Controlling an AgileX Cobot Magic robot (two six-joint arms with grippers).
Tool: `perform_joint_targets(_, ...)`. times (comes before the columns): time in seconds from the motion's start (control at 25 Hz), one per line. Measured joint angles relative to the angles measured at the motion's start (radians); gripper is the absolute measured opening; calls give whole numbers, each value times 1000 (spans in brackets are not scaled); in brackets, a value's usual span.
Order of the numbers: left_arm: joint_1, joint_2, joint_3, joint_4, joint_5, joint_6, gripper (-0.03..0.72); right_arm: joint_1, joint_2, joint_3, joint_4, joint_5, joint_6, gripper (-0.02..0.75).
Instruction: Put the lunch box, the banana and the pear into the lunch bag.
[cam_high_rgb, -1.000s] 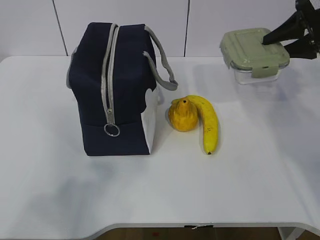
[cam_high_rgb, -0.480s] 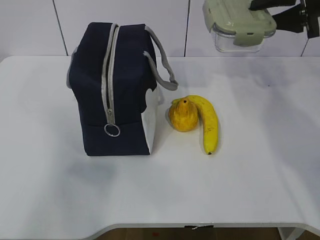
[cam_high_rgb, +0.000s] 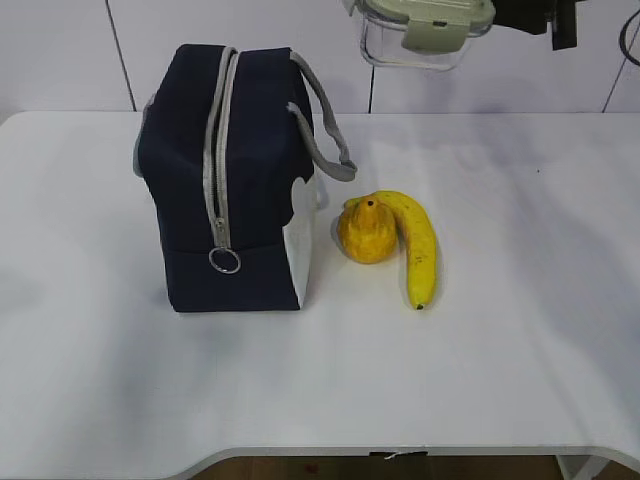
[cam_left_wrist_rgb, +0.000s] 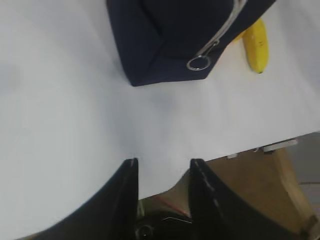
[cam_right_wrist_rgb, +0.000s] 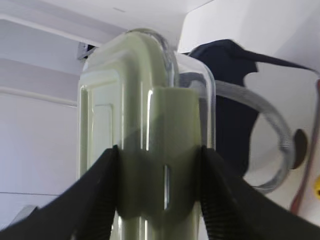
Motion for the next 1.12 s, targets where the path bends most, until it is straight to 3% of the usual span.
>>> perform_joint_targets(0.24, 0, 127, 0, -246, -94, 209, 375, 52, 0, 2, 49, 0, 0, 370)
perform_joint_targets(0.36, 0, 207, 0, -358, -144, 317, 389, 70, 0, 2, 70, 0, -4, 369)
perform_joint_targets(0.64, 0, 436, -22, -730, -169, 663, 391, 96, 0, 2, 115, 0, -21, 369)
perform_joint_targets(0.8, -2, 573, -100, -788, -179, 764, 384, 113, 0, 2, 115, -9, -32, 369)
perform_joint_targets(1.12, -58, 771, -308, -793, -181, 787, 382, 136, 0, 2, 117, -61, -42, 369)
